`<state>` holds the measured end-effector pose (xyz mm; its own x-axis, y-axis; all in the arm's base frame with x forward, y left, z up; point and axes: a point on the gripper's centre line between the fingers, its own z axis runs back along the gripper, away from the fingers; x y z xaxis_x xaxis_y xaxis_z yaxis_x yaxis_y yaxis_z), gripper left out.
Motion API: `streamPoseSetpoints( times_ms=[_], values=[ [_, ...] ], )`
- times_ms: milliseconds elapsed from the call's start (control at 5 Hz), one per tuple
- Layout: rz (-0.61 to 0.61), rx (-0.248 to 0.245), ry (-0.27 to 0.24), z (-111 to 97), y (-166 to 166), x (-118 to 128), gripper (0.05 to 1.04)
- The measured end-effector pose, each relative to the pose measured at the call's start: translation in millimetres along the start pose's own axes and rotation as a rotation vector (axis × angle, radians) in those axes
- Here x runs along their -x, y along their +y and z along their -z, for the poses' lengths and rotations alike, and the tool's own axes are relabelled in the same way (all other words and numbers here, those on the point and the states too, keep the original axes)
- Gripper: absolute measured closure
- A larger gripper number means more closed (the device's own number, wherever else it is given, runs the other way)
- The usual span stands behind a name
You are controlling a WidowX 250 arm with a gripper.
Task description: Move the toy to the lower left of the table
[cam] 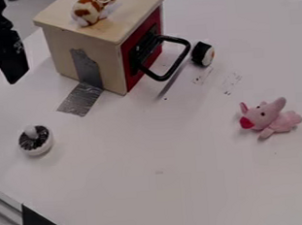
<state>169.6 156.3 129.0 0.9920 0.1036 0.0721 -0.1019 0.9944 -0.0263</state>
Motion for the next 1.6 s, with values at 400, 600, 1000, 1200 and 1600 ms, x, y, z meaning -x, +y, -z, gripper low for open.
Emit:
streamPoseSetpoints(
  times_ms=[400, 600, 1000, 1200, 1600],
  values=[
    [0.104, 0.059, 0.049, 23, -46, -17, 0.083],
    [0.201, 0.080, 0.081, 39, -90, -35, 0.083],
    [0.409, 0.134, 0.046, 53, -176, -75, 0.083],
    [0.468, 0.139, -0.023, 60, -203, -95, 0.083],
    [0.584, 0.139, -0.143, 79, -255, -117, 0.083]
  ],
)
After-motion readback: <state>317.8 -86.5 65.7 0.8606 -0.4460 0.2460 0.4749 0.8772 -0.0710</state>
